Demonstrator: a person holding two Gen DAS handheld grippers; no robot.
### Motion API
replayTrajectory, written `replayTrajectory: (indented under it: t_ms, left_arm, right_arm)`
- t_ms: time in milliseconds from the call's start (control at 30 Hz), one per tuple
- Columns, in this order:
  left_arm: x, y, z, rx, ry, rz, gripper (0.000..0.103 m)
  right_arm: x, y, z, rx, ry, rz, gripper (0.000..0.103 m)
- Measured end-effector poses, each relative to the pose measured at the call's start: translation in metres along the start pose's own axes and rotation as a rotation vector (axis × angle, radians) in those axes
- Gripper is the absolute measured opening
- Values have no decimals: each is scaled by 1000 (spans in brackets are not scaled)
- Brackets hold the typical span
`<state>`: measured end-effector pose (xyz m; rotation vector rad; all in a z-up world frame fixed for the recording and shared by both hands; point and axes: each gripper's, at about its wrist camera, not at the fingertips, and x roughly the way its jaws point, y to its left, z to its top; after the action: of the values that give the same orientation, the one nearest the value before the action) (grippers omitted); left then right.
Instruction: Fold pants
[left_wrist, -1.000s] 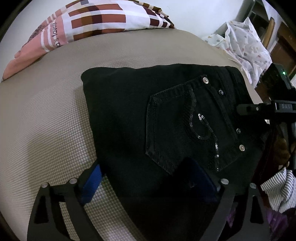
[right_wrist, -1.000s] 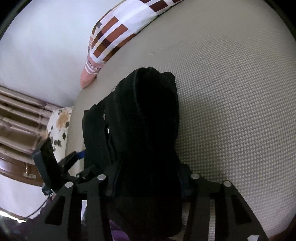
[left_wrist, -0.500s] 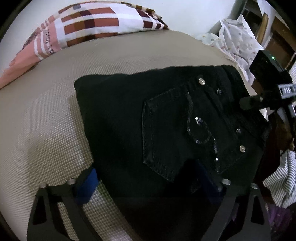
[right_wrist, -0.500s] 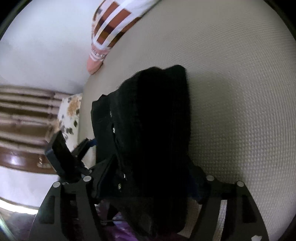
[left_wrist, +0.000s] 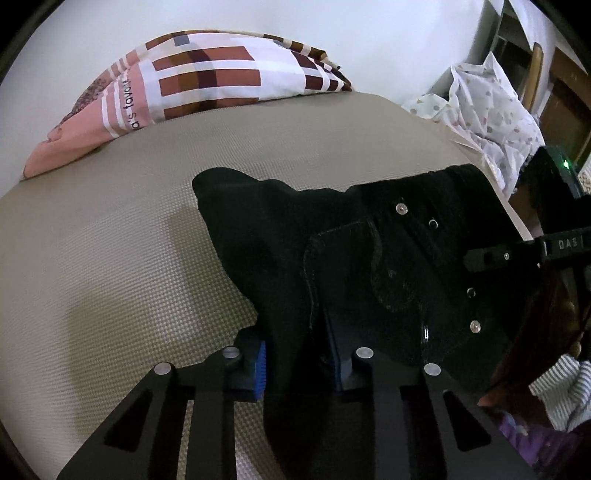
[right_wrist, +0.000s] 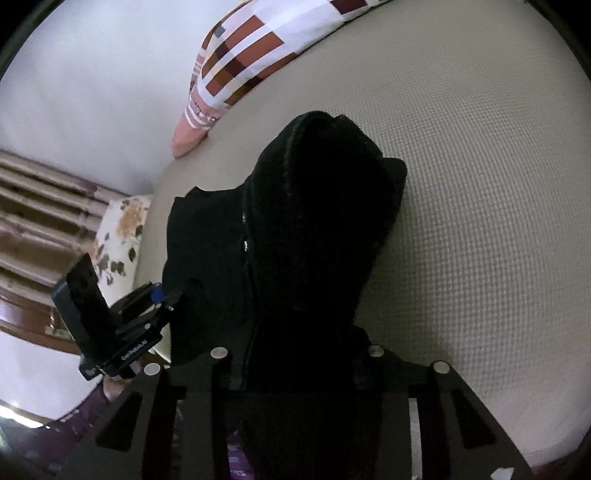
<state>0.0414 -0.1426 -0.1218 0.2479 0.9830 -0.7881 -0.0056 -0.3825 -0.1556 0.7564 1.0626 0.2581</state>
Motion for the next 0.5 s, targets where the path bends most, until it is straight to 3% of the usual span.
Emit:
replayTrajectory:
  t_ms: [133, 300, 400, 433, 500]
  left_arm:
    - [-1, 1, 1, -1, 2, -6, 26]
    - [2, 3, -1, -4, 24, -12, 30]
    - [9, 12, -2, -30, 55, -33, 48]
    - [13, 16, -3, -44, 79, -48, 60]
    - [18, 21, -6, -71, 96, -83, 62]
  right_arm:
    - [-2, -8, -8, 49, -19, 40, 33]
    - [5, -4, -4, 23, 1, 6, 34]
    - [13, -3, 1, 31, 37, -28, 48]
    - [15, -4, 1, 35, 44, -27, 49]
    - [16, -3, 3, 37, 50, -12, 52]
